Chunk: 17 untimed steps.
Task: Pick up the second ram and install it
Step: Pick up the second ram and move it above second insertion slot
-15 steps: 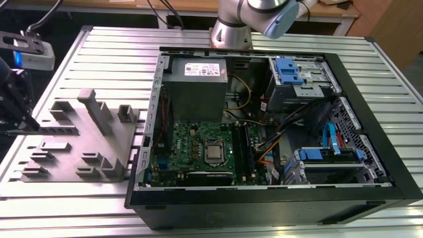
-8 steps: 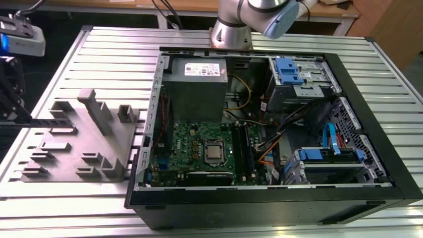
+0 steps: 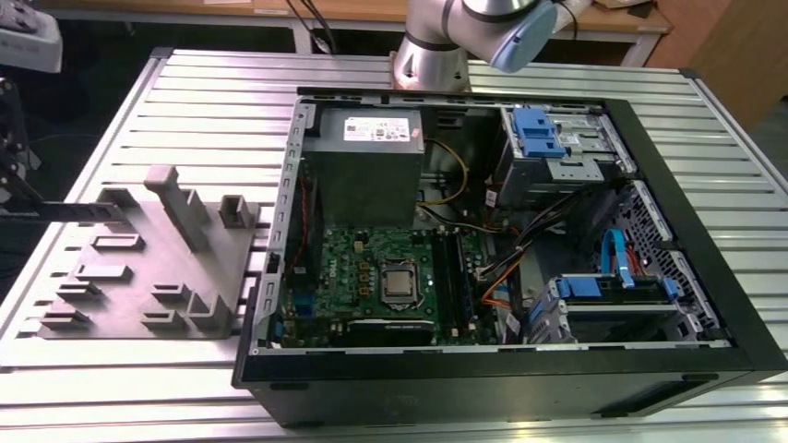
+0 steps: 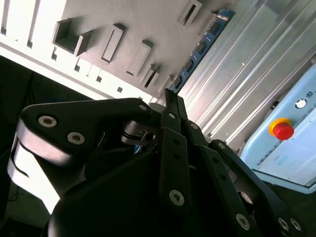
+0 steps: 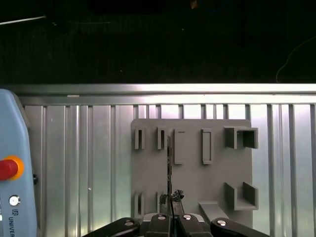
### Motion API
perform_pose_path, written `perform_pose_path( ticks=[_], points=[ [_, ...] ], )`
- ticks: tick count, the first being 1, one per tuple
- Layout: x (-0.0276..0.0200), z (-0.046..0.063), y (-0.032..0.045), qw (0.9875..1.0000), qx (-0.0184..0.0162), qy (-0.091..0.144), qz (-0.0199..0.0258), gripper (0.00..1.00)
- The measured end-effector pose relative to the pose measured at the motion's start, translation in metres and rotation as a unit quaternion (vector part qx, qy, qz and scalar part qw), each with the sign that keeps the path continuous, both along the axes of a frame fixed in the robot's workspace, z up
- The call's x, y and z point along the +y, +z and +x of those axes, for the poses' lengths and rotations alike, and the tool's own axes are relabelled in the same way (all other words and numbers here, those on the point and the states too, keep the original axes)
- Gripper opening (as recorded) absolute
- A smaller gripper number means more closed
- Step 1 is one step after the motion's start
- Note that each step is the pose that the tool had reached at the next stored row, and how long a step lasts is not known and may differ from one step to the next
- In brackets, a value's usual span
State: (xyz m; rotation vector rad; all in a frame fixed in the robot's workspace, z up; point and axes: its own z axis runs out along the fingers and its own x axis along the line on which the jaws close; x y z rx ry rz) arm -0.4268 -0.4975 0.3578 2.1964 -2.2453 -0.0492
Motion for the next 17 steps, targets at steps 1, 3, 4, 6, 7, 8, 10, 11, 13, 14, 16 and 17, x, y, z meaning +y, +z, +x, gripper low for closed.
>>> perform_pose_path(
  ticks=[1,3,4,6,7,8,10,11,13,14,16,17],
  points=[
    [0.0000,0.000,0.0035,1.0000,-0.0002,0.000,0.0000,0.08],
    [0.0000,0.000,0.0103,1.0000,-0.0004,0.000,0.0000,0.08],
    [0.0000,0.000,0.0140,1.0000,-0.0006,0.000,0.0000,0.08],
    [0.0001,0.000,0.0209,1.0000,-0.0010,0.000,0.0000,0.08],
    [0.0001,0.000,0.0243,1.0000,-0.0011,0.000,0.0000,0.08],
    [0.0001,0.000,0.0279,1.0000,-0.0012,0.000,0.0000,0.08],
    [0.0001,0.000,0.0347,1.0000,-0.0016,0.000,0.0000,0.08],
    [0.0001,0.000,0.0377,1.0000,-0.0019,0.000,0.0000,0.08],
    [0.0002,0.000,0.0437,1.0000,-0.0024,0.000,0.0000,0.08],
    [0.0002,0.000,0.0465,1.0000,-0.0025,0.000,0.0000,0.08],
    [0.0001,0.000,0.0498,1.0000,-0.0029,0.000,0.0001,0.08],
    [0.0002,0.000,0.0498,1.0000,-0.0029,0.000,0.0001,0.08]
  ],
)
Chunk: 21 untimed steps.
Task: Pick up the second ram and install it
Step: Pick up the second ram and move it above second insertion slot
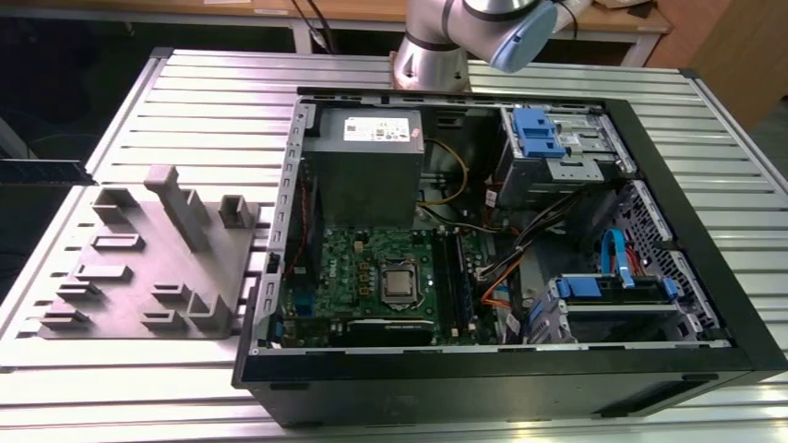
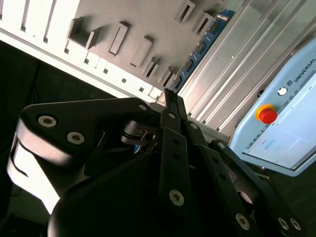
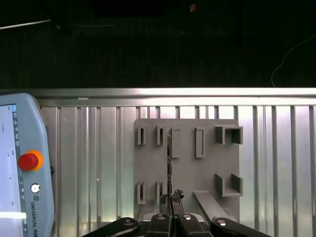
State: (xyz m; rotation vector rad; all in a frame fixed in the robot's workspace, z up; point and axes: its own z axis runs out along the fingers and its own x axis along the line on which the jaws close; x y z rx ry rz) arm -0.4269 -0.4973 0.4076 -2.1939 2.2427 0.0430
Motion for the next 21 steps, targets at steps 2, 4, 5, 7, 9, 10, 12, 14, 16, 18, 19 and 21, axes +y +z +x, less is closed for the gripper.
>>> perform_pose_path(
  ticks=[2,4,5,7,9,10,12,14,16,18,19,21],
  points=[
    [0.0000,0.000,0.0001,1.0000,0.0000,0.000,0.0000,0.08],
    [0.0001,0.000,0.0002,1.0000,0.0001,0.000,0.0000,0.08],
    [0.0001,0.001,0.0004,1.0000,0.0002,0.000,-0.0002,0.08],
    [0.0000,0.003,0.0001,1.0000,0.0001,0.001,-0.0001,0.08],
    [0.0000,0.007,0.0001,1.0000,0.0001,0.002,-0.0001,0.08],
    [0.0000,0.009,0.0000,1.0000,0.0001,0.003,-0.0001,0.08],
    [0.0000,0.014,-0.0001,1.0000,0.0001,0.004,-0.0001,0.08],
    [0.0000,0.021,-0.0003,1.0000,0.0001,0.004,-0.0001,0.08],
    [0.0000,0.027,-0.0004,1.0000,0.0002,0.005,-0.0001,0.08],
    [0.0000,0.035,-0.0005,1.0000,0.0003,0.005,-0.0001,0.08],
    [0.0000,0.038,-0.0007,1.0000,0.0003,0.006,0.0000,0.08],
    [0.0000,0.045,-0.0008,1.0000,0.0005,0.006,-0.0001,0.08]
  ],
)
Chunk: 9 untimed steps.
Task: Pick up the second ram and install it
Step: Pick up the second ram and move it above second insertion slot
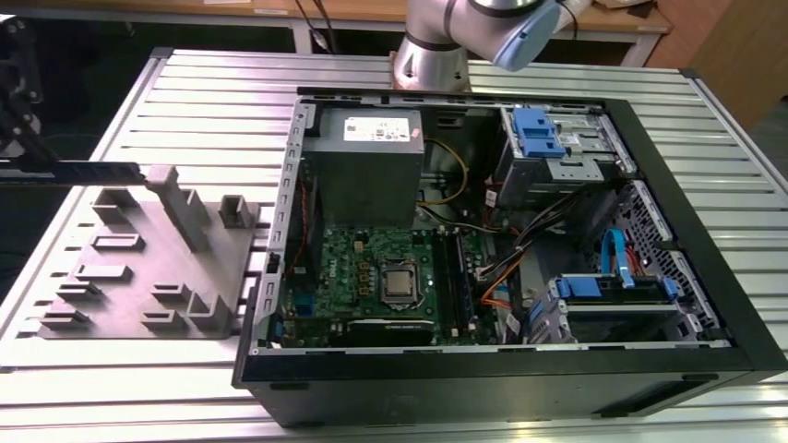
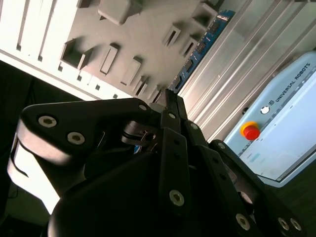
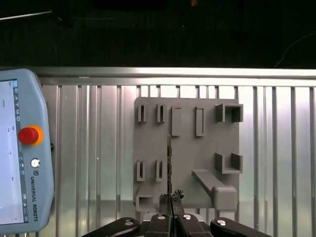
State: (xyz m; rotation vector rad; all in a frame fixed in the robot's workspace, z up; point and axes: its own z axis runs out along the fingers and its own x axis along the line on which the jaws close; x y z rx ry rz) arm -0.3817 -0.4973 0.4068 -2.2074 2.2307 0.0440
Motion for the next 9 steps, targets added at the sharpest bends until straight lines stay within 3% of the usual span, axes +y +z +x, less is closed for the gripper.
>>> perform_pose_path(
  ticks=[9],
  points=[
    [0.0000,0.037,-0.0007,1.0000,0.0010,0.000,0.0000,0.08]
  ],
)
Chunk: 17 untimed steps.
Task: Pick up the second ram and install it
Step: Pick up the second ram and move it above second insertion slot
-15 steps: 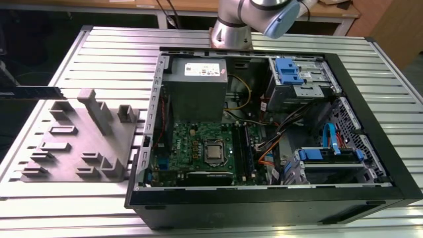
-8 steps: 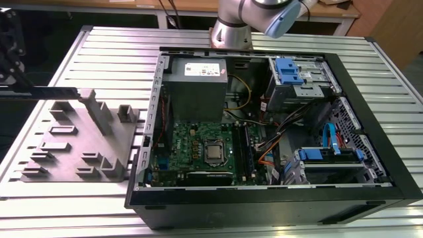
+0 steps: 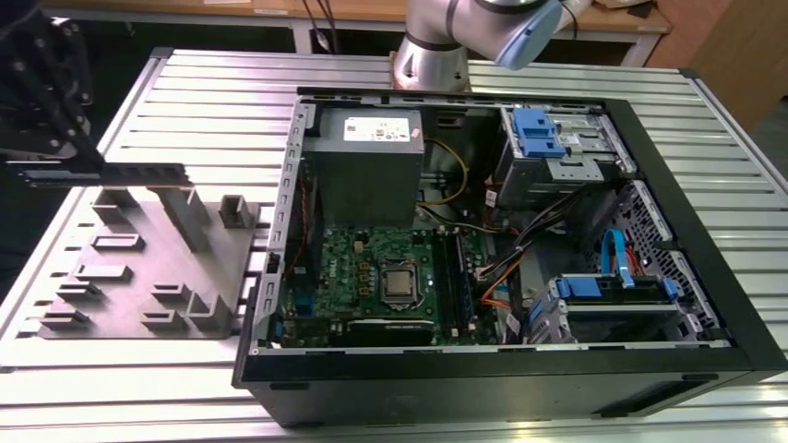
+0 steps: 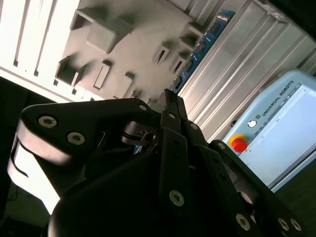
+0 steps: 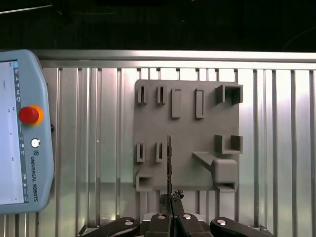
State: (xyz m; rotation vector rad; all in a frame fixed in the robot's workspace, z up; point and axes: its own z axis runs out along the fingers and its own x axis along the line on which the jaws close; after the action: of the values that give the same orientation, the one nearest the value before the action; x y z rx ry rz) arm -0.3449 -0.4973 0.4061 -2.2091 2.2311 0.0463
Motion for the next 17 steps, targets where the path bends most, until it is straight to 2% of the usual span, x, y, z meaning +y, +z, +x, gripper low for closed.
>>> perform_pose_path(
  ticks=[17],
  points=[
    [0.0000,0.076,-0.0014,1.0000,0.0047,0.000,0.0000,0.08]
  ],
)
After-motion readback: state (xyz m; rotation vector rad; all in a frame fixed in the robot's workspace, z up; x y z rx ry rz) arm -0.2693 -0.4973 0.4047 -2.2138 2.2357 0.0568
